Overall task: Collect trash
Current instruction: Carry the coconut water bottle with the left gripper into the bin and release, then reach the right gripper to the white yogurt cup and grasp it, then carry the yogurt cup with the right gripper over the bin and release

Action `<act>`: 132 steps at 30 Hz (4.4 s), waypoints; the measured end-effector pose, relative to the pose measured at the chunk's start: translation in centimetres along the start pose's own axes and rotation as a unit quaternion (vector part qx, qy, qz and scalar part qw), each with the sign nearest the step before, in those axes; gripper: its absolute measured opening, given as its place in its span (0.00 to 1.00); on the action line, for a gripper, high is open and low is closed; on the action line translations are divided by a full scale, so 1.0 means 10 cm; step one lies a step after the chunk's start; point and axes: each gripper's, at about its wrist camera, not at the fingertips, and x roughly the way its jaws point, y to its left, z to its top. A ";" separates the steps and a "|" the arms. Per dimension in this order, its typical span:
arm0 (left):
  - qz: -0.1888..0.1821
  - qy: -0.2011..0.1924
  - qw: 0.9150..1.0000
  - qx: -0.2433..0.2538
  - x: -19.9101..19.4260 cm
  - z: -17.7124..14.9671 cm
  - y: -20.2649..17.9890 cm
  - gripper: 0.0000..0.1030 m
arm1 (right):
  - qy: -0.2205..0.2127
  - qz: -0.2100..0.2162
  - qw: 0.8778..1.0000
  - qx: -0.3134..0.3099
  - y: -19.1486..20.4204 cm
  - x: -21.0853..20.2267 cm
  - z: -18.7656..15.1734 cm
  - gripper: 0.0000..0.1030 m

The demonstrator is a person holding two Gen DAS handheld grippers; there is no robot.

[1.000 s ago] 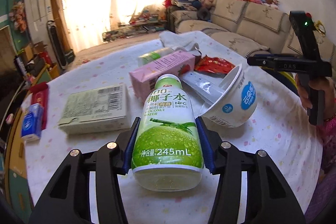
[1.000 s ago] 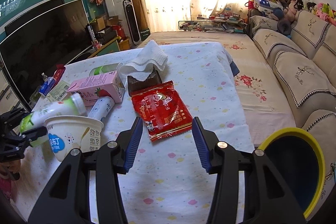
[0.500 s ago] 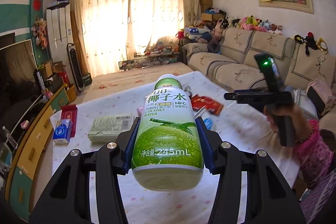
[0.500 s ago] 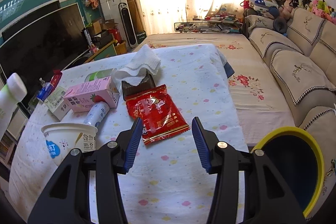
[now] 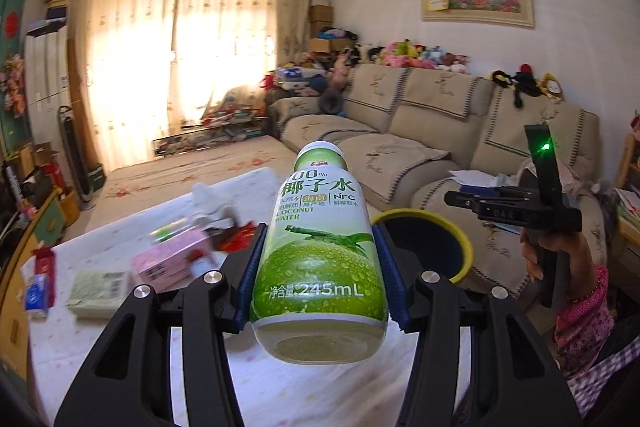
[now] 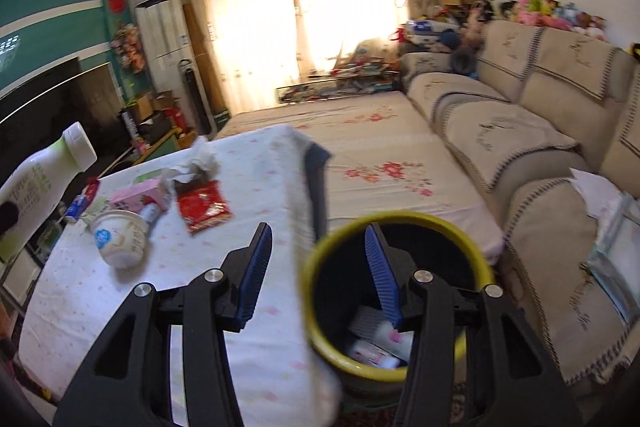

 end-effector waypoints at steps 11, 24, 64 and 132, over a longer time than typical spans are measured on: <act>-0.094 0.086 0.992 0.018 1.43 0.21 -0.84 0.50 | 0.004 -0.061 0.994 0.089 -0.96 -0.36 -0.45 0.46; -0.102 0.191 0.976 -0.014 2.90 0.03 -1.25 0.50 | 0.008 -0.066 0.991 0.114 -1.24 -0.37 -0.58 0.49; 0.299 -0.047 0.912 -0.277 -0.16 -1.20 2.55 0.81 | 0.125 0.206 0.960 -0.142 2.07 0.94 -0.13 0.65; 0.291 -0.008 0.913 -0.285 0.06 -1.38 2.60 0.81 | 0.100 -0.048 0.992 0.056 -0.43 1.04 -0.04 0.75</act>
